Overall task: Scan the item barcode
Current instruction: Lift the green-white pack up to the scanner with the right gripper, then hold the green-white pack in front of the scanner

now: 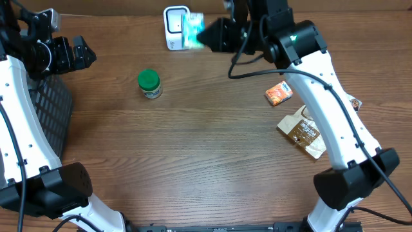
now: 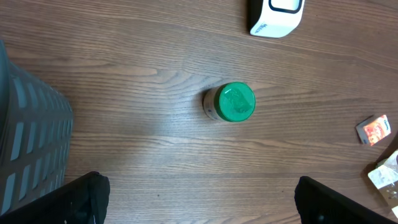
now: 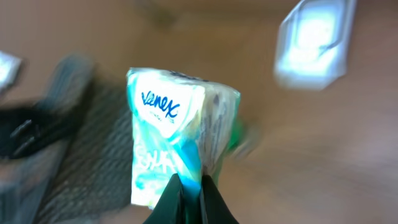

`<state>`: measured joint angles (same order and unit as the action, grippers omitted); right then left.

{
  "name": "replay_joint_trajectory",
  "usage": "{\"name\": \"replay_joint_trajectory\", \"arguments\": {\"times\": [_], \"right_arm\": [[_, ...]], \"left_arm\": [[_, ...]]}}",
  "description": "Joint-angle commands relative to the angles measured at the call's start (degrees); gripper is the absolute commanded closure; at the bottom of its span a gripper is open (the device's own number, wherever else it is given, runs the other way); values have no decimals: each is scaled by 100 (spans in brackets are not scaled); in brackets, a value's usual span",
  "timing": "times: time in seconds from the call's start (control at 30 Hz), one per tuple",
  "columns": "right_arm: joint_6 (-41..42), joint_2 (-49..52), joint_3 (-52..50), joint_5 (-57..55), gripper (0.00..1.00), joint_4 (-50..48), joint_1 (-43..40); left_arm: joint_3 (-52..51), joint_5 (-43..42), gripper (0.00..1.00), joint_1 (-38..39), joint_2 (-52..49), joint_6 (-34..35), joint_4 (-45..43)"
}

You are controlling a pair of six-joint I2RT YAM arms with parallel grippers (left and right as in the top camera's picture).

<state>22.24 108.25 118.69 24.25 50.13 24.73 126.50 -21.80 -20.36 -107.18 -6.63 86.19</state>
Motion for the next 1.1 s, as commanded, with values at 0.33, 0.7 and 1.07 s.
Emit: {"name": "replay_joint_trajectory", "arguments": {"times": [0.33,0.7,1.07], "right_arm": [[-4784,2184,400,-4918,96,-3560,844],[-6905,3556,393,-5248,96,-5313,896],[-8234,3698,385,-4675,96,-4621,933]], "left_arm": [[116,-4,1,-20,111,-109,15],[116,-4,0,-20,111,-109,15],[116,-4,1,-20,111,-109,13]]}}
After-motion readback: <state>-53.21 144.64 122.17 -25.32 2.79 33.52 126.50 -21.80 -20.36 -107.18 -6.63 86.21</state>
